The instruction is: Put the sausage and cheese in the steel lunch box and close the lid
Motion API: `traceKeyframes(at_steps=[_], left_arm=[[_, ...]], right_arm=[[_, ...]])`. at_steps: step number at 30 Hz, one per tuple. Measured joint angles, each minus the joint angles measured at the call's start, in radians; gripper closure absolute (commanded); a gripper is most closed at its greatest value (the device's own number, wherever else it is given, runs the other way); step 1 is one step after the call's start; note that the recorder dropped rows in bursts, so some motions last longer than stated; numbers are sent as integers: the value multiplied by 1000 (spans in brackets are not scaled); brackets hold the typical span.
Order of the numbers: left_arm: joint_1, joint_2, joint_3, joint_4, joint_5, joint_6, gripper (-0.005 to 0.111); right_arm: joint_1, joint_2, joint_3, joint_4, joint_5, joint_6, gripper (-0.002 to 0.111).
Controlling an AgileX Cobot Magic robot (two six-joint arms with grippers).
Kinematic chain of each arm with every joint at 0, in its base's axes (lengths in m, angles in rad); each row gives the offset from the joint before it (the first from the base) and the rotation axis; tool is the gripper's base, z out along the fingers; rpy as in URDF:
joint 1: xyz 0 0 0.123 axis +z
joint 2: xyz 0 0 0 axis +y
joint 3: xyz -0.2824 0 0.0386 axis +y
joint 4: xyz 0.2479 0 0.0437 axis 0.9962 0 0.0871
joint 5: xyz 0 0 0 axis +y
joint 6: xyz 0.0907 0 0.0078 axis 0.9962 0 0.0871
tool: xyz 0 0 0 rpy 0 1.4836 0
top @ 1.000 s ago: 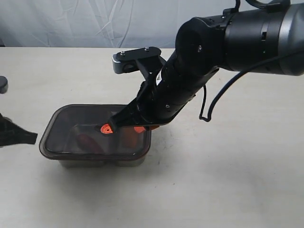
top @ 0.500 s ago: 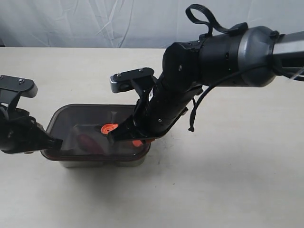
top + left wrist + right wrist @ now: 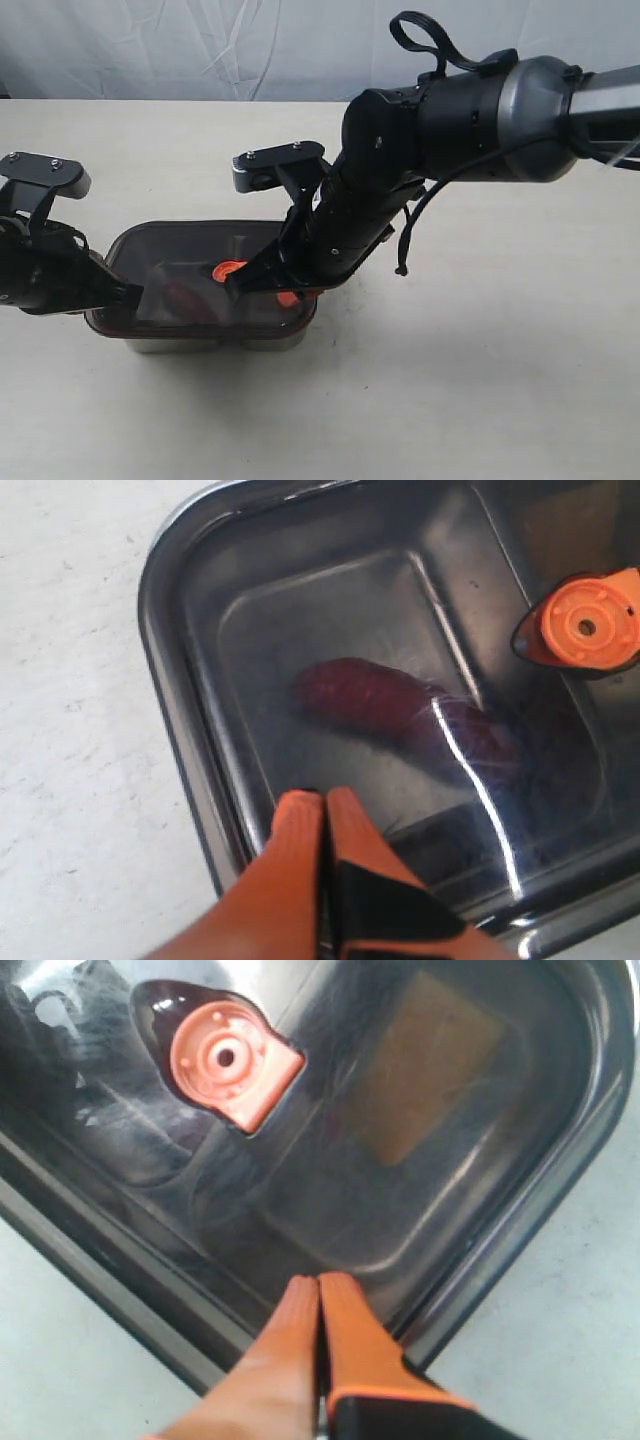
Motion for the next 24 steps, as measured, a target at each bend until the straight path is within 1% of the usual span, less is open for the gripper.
traceKeyframes(at_steps=[4, 9, 19, 24], left_arm=[[0, -17, 0, 0, 12, 3, 107], [0, -103, 10, 2, 53, 15, 107], [0, -269, 10, 0, 59, 19, 107], [0, -383, 10, 0, 123, 19, 107]], right_arm=[[0, -6, 2, -8, -22, 0, 109], [0, -53, 4, -36, -66, 13, 109], [0, -173, 4, -191, -76, 161, 109], [1, -249, 4, -286, -28, 243, 109]])
